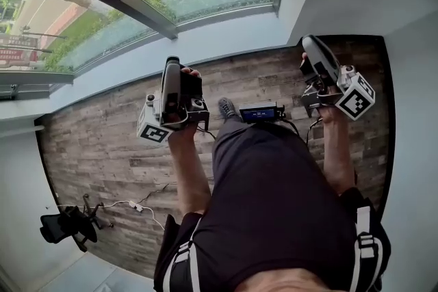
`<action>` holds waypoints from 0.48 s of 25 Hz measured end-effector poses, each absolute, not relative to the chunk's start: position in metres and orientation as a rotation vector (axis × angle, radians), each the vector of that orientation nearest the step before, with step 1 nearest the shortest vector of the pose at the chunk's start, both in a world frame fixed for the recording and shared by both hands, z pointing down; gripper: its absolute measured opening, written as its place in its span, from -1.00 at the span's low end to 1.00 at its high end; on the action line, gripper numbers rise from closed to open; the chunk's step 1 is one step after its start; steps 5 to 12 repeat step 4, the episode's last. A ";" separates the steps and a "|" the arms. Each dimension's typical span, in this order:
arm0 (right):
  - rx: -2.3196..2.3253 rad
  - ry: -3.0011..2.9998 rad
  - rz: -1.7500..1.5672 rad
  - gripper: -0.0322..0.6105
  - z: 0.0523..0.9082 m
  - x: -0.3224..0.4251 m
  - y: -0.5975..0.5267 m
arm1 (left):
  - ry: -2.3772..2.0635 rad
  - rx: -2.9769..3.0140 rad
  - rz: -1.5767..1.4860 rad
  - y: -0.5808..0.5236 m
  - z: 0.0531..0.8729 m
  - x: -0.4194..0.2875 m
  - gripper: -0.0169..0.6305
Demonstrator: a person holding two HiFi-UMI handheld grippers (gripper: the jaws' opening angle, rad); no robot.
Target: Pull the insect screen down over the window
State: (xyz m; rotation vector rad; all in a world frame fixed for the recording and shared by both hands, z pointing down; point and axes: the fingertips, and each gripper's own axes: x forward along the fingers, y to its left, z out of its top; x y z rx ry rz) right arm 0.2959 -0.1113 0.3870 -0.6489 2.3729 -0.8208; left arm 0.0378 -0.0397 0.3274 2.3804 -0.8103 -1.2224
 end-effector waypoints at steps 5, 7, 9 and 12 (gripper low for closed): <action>-0.650 2.351 -0.847 -0.87 0.388 0.303 -0.100 | -0.818 2.366 -1.181 -0.035 0.327 0.045 -0.82; -0.650 2.351 -0.847 -0.87 0.388 0.303 -0.100 | -0.818 2.366 -1.181 -0.035 0.327 0.045 -0.82; -0.650 2.351 -0.847 -0.87 0.388 0.303 -0.100 | -0.818 2.366 -1.181 -0.035 0.327 0.045 -0.82; -0.650 2.351 -0.847 -0.87 0.388 0.303 -0.100 | -0.818 2.366 -1.181 -0.035 0.327 0.045 -0.82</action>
